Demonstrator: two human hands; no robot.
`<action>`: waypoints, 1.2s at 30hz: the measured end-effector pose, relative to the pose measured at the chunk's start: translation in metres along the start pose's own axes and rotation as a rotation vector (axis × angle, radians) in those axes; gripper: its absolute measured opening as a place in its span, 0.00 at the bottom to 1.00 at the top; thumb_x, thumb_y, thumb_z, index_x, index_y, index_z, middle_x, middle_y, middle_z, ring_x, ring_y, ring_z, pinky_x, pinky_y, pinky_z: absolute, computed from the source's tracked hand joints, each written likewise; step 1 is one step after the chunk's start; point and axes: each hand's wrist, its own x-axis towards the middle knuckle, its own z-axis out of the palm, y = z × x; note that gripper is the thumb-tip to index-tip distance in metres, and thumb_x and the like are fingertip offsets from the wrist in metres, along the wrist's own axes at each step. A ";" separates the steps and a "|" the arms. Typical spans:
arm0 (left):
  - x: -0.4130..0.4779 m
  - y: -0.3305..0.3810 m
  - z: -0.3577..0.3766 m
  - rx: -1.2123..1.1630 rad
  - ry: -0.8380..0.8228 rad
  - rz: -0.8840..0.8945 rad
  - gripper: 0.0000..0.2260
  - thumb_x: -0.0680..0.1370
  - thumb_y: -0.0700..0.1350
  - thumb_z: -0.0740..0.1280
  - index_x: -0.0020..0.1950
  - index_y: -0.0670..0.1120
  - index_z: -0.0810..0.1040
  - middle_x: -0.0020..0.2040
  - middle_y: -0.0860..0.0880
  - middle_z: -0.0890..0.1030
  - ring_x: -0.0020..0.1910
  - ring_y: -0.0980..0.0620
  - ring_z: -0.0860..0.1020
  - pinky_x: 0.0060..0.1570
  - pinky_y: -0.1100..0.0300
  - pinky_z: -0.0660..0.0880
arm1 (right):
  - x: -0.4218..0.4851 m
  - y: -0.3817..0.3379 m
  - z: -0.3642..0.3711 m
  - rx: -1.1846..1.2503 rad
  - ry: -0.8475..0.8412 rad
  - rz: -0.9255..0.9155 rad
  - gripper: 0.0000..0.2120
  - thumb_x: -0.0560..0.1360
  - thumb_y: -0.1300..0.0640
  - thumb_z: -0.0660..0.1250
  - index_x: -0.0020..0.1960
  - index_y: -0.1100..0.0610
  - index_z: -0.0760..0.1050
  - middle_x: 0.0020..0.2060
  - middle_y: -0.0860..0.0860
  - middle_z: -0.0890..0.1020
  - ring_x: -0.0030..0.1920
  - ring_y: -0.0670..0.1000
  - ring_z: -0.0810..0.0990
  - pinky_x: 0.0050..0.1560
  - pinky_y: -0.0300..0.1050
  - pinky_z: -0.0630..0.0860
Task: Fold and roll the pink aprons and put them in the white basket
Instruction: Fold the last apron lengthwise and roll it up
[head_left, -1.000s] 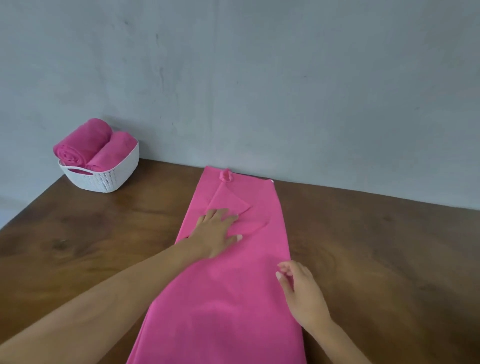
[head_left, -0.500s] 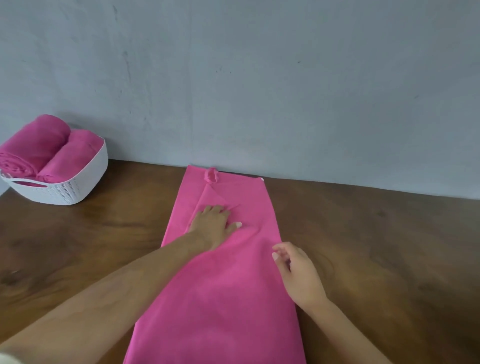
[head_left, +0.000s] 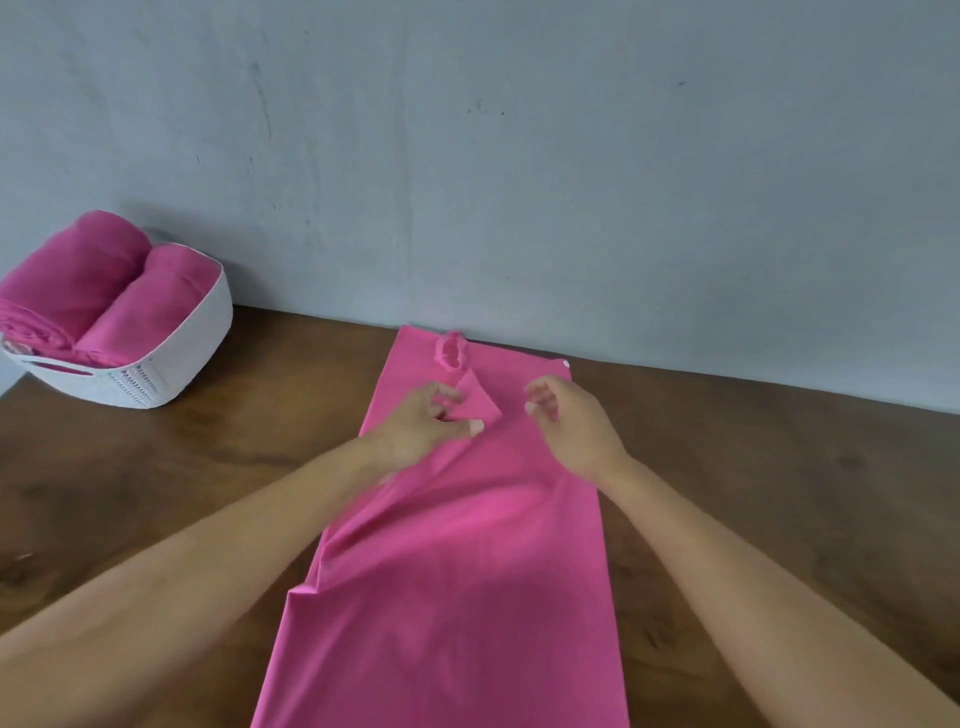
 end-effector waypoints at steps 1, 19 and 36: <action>0.003 0.000 -0.003 -0.004 -0.102 -0.051 0.18 0.77 0.41 0.74 0.66 0.42 0.76 0.54 0.52 0.81 0.58 0.55 0.77 0.55 0.72 0.73 | 0.011 0.000 0.001 -0.017 -0.024 -0.006 0.11 0.81 0.58 0.65 0.62 0.53 0.76 0.55 0.47 0.81 0.55 0.46 0.79 0.61 0.47 0.76; 0.028 0.016 -0.022 -0.189 -0.429 -0.086 0.10 0.80 0.45 0.68 0.58 0.42 0.81 0.50 0.47 0.84 0.46 0.53 0.82 0.49 0.60 0.79 | 0.098 0.029 -0.001 -0.284 -0.375 -0.147 0.19 0.81 0.61 0.64 0.67 0.44 0.75 0.70 0.46 0.69 0.71 0.51 0.61 0.71 0.47 0.59; 0.109 -0.030 -0.008 0.905 0.010 0.412 0.11 0.81 0.46 0.67 0.45 0.39 0.79 0.63 0.41 0.80 0.63 0.40 0.75 0.66 0.43 0.69 | 0.055 0.040 -0.027 -0.372 -0.093 -0.211 0.05 0.84 0.56 0.58 0.57 0.53 0.72 0.51 0.47 0.77 0.54 0.50 0.73 0.61 0.47 0.67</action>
